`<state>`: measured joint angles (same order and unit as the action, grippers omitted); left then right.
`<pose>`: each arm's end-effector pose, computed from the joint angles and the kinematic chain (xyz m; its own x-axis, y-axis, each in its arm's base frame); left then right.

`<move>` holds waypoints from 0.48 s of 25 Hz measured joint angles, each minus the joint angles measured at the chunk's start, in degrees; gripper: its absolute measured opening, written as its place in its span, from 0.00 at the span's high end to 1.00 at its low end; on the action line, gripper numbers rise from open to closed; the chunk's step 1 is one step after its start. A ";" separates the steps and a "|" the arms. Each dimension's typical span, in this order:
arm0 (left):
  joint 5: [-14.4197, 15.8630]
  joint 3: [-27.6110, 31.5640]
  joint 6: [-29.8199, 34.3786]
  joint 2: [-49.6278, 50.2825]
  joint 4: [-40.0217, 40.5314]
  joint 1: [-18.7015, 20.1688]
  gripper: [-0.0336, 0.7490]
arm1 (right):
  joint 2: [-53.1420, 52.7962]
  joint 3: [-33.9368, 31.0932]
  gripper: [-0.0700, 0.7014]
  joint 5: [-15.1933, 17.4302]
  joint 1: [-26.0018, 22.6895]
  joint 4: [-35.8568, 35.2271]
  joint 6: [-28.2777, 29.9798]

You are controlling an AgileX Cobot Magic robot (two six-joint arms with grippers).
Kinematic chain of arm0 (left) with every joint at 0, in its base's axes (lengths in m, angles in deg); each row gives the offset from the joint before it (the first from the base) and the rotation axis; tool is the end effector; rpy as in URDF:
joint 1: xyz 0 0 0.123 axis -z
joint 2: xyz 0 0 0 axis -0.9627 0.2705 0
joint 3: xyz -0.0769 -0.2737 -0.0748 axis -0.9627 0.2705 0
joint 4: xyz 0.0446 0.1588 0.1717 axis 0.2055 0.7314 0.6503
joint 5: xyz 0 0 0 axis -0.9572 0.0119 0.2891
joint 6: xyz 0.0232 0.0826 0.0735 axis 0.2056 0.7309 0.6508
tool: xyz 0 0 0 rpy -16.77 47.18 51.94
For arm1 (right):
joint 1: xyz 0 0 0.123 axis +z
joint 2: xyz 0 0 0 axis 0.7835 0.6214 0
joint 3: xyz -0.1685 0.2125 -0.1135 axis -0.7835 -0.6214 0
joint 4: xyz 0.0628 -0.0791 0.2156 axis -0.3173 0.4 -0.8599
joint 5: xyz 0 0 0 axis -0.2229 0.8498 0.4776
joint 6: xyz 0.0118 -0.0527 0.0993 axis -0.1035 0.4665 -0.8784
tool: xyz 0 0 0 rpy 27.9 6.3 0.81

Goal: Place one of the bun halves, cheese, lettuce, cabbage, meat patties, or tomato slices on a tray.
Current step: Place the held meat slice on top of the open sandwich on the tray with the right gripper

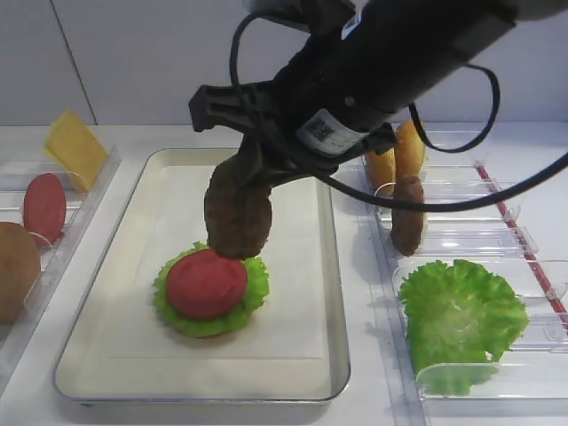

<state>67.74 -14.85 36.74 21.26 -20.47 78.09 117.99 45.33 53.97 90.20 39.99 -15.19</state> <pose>-0.0146 0.0045 0.2462 -0.5512 0.0383 -0.8335 0.0416 0.9990 0.0184 0.2357 0.2350 0.3009 -0.8485 -0.2054 -0.4877 -0.4558 0.7519 0.4764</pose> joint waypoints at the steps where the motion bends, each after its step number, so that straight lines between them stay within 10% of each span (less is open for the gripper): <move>1: 0.00 0.00 0.00 0.00 0.00 0.00 0.29 | 0.00 -0.90 0.71 0.00 -1.14 -3.71 4.24; 12: 0.00 0.00 0.00 0.00 0.00 0.00 0.29 | 6.43 -3.33 0.71 8.21 -9.09 -36.84 35.32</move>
<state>67.74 -14.85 36.74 21.26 -20.47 78.09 124.42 42.00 62.18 81.10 3.15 20.13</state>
